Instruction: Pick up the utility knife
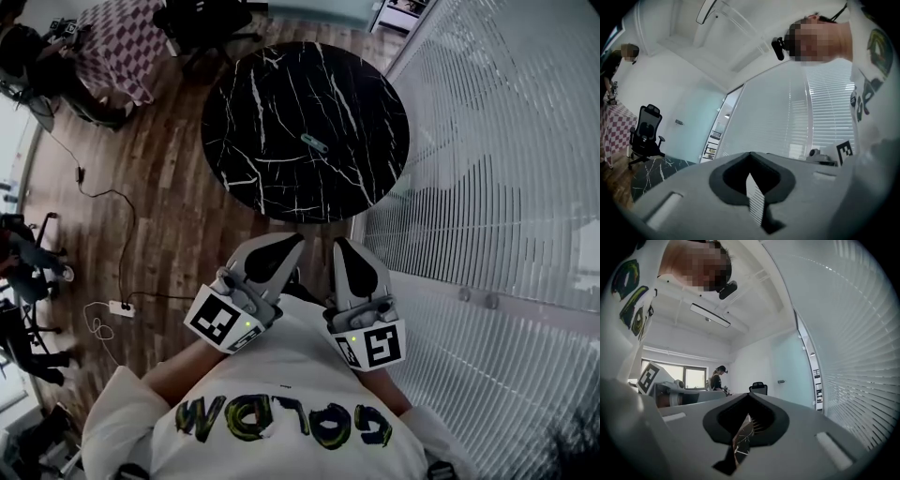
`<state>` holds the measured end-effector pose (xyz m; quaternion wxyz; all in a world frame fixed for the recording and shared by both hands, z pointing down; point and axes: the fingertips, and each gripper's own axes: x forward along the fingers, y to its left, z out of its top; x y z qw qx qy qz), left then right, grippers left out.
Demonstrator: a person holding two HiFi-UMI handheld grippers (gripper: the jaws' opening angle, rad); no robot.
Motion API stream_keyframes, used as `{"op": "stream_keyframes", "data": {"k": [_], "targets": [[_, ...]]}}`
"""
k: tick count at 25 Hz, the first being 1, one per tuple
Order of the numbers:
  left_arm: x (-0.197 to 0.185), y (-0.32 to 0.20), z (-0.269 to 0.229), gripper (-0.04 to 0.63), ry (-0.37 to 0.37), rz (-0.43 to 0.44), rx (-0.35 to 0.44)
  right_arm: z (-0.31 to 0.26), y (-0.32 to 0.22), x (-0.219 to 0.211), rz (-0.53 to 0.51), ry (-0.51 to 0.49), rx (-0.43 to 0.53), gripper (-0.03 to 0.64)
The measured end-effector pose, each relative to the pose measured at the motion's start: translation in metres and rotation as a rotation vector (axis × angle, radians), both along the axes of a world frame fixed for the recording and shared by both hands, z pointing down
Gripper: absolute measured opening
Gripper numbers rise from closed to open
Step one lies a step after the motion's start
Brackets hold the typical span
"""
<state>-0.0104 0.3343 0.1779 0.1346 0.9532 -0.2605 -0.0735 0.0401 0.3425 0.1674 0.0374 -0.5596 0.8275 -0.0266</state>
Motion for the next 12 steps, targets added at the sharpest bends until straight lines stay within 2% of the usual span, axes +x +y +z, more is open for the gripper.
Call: {"op": "stream_keyframes", "data": {"k": [7,12], "targets": [[0.019,-0.009,0.011,0.003,-0.009,-0.035,-0.025,0.014,-0.005,0.021,-0.018,-0.006,-0.049,0.002],[0.019,-0.030,0.018,0.003,-0.017,-0.063,-0.044,0.021,-0.031,0.028,-0.024,-0.011,-0.070,0.002]]}}
